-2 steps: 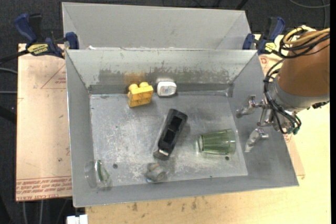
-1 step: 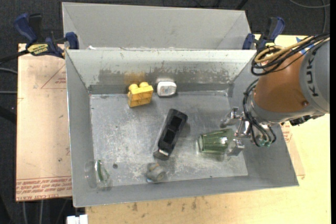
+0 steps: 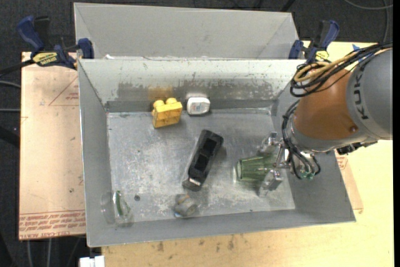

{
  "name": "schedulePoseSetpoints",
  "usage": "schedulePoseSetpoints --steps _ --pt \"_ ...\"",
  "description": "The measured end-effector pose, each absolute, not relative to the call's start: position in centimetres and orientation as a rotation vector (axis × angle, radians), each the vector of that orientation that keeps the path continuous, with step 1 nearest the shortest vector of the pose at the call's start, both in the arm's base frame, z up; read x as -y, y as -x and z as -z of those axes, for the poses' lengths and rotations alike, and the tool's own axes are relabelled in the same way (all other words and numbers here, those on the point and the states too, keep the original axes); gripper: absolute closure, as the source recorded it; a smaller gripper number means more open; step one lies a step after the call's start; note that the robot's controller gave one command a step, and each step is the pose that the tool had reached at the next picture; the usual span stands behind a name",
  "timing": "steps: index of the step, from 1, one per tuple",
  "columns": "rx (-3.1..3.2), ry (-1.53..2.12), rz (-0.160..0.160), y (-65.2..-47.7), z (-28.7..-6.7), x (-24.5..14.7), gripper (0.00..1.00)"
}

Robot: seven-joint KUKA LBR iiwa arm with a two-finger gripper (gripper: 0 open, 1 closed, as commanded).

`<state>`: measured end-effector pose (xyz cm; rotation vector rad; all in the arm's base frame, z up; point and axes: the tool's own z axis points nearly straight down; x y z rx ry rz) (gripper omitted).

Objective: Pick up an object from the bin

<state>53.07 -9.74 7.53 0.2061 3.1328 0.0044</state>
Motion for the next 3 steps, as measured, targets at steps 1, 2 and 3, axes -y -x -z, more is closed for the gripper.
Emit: schedulePoseSetpoints --steps 1,2,3 --pt "-3.107 -0.459 -0.002 -53.0 -9.2 9.5 0.00" --pt "-3.111 -0.429 -0.001 -52.9 -7.9 8.7 0.00" --pt "-3.073 -0.680 -0.001 -53.8 -7.6 8.7 1.00"
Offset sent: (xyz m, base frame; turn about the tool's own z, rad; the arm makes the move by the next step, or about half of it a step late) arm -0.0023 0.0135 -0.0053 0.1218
